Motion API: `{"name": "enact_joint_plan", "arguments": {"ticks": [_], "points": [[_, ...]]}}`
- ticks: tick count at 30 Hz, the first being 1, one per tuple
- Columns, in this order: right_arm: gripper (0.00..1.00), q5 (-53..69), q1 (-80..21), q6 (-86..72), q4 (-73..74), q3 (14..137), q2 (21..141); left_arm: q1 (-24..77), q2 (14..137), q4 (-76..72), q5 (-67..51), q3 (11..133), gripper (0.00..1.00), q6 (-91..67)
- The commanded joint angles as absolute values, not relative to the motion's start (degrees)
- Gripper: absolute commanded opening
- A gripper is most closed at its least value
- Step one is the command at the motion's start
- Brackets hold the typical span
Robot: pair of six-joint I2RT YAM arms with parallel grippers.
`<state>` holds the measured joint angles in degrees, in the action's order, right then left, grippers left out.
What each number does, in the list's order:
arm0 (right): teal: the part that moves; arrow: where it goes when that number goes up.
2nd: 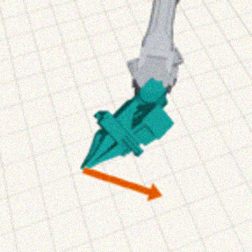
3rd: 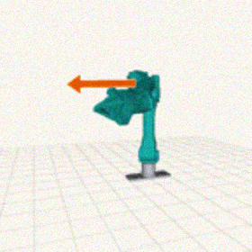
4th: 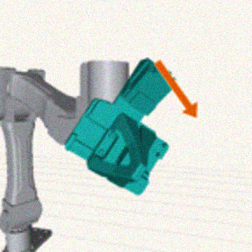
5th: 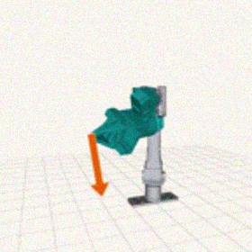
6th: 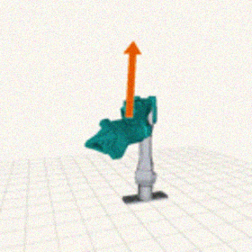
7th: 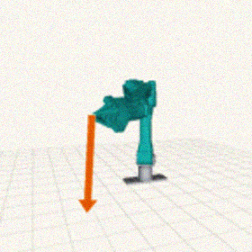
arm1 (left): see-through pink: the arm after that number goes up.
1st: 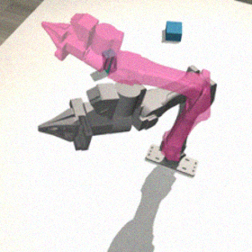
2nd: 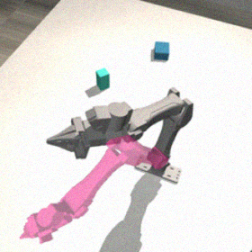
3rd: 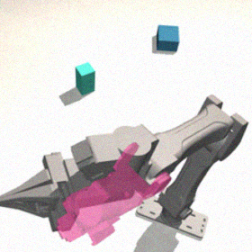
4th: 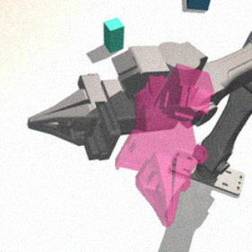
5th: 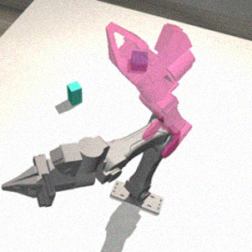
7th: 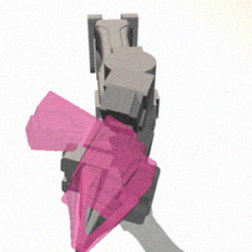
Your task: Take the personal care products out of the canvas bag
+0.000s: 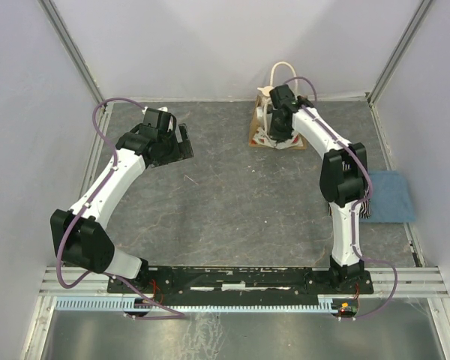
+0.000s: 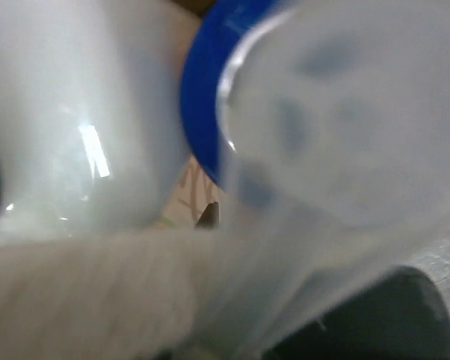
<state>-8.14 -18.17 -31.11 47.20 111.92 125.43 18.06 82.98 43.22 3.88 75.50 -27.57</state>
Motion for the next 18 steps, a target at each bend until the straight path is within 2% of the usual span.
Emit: {"name": "enact_joint_plan", "arguments": {"ticks": [1, 5, 8, 17, 18], "points": [[0.02, 1.39, -27.63, -26.76, 51.37, 113.14, 119.91, 17.84, 82.22, 42.14, 3.26, 78.31, 0.96, -28.12], [0.01, 2.22, -32.92, -25.77, 53.94, 112.80, 117.18, 17.85, 81.88, 42.23, 3.82, 78.40, 0.96, -28.12], [0.02, 3.26, -36.18, -26.20, 54.00, 108.08, 112.52, 17.76, 81.65, 42.28, 4.52, 78.37, 0.97, -28.20], [0.05, 8.67, -38.01, -27.05, 56.40, 82.18, 89.96, 17.08, 81.25, 42.90, 5.83, 80.74, 0.97, -27.35], [0.08, 8.24, -37.95, -26.99, 56.69, 79.92, 87.50, 16.98, 81.31, 42.89, 5.96, 81.15, 0.97, -27.34]]}}
